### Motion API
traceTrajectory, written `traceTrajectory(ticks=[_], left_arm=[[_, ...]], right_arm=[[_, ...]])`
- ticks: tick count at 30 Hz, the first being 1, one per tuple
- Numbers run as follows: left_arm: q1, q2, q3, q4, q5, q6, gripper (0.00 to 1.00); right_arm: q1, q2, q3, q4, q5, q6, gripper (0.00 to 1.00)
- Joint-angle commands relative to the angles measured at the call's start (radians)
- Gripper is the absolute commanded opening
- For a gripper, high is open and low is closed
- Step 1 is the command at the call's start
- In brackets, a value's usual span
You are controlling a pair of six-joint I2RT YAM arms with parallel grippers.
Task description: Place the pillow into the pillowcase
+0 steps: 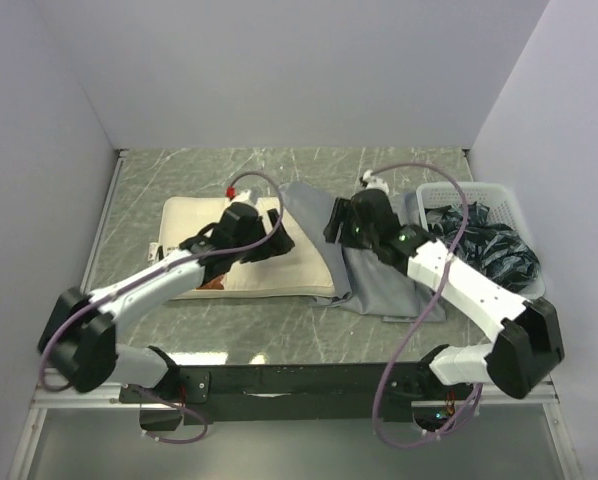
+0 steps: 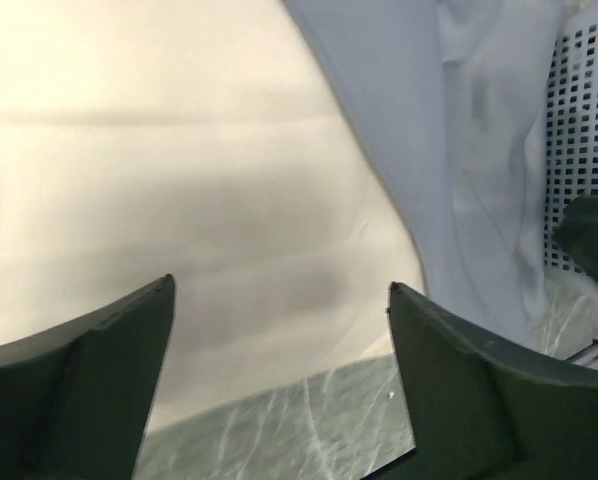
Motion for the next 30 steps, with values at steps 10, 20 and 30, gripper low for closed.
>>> traceTrajectory(ticks=[10,20,30], left_arm=[[-0.232,-0.233,-0.169,-0.218,-0.407,0.004,0.99],[-0.285,0.015,-0.1,-0.022,-0.571,0.145,1.0],[-0.273,0.144,0.049,-0.054,-0.633,0.124,0.01]], right_arm=[[0.215,-0.042,-0.23,0.062,0.254,0.03,0.56],[0.217,-0.007,-0.257,0.056,0.265,0.033,0.45],[0.251,-0.068,-0.172,-0.044,0.239,0.021,0.05]])
